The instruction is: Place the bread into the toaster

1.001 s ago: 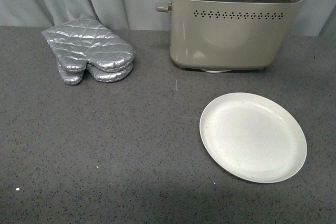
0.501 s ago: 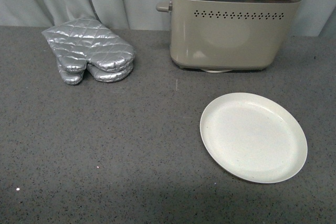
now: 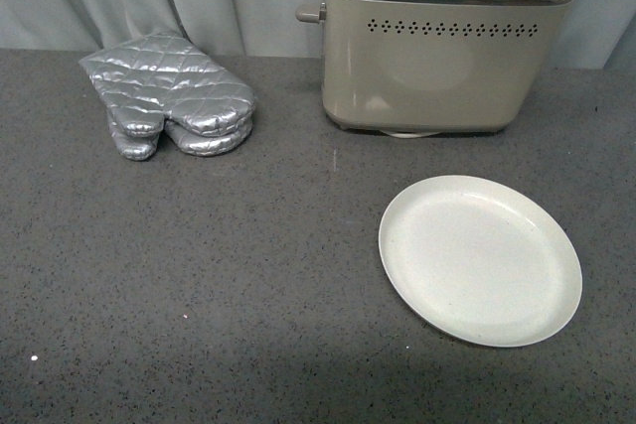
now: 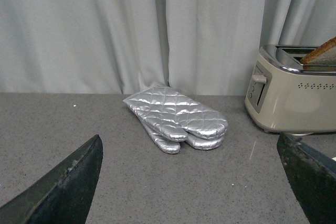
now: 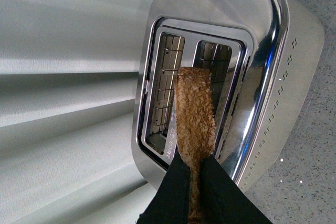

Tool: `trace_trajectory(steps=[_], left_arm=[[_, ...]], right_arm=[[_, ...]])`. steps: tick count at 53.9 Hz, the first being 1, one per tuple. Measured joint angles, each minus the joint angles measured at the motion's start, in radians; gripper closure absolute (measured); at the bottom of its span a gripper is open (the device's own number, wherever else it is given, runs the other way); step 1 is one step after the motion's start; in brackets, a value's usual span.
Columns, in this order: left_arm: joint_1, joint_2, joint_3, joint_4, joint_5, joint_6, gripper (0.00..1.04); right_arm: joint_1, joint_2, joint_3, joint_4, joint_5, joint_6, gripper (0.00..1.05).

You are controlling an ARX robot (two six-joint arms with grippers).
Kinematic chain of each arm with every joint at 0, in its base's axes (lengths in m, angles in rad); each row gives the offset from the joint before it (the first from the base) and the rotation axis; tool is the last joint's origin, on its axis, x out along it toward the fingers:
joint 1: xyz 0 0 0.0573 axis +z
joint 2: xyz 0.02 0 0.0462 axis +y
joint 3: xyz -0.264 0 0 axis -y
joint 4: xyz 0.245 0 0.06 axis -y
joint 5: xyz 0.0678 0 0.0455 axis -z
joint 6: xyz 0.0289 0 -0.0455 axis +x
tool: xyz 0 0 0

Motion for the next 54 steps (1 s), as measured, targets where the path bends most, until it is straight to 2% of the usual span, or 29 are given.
trace_trajectory(steps=[13,18,21,26,32,37,41,43,48,54], left_arm=[[0.0,0.0,0.0,0.0,0.0,0.0,0.07],[0.0,0.0,0.0,0.0,0.0,0.0,0.07],[0.0,0.0,0.0,0.0,0.0,0.0,0.07],[0.0,0.0,0.0,0.0,0.0,0.0,0.07],[0.0,0.0,0.0,0.0,0.0,0.0,0.07],[0.0,0.0,0.0,0.0,0.0,0.0,0.07],[0.0,0.0,0.0,0.0,0.0,0.0,0.07],[0.0,0.0,0.0,0.0,0.0,0.0,0.07],[0.0,0.0,0.0,0.0,0.0,0.0,0.07],[0.0,0.0,0.0,0.0,0.0,0.0,0.07]], right_arm=[[-0.014,0.082,0.084,-0.021,-0.007,-0.047,1.04],[-0.026,0.097,0.092,0.062,-0.024,-0.143,0.87],[-0.029,0.095,0.084,0.135,0.011,-0.217,0.78],[-0.028,0.059,0.022,0.319,0.08,-0.418,0.64],[-0.013,-0.059,-0.143,0.63,0.142,-0.844,0.39],[0.0,-0.185,-0.359,0.956,0.091,-1.238,0.19],[0.0,-0.26,-0.518,1.142,0.053,-1.455,0.08],[-0.003,-0.298,-0.608,1.21,0.035,-1.581,0.09],[-0.026,-0.357,-0.798,1.32,-0.014,-1.769,0.1],[-0.056,-0.401,-0.98,1.382,-0.05,-1.888,0.1]])
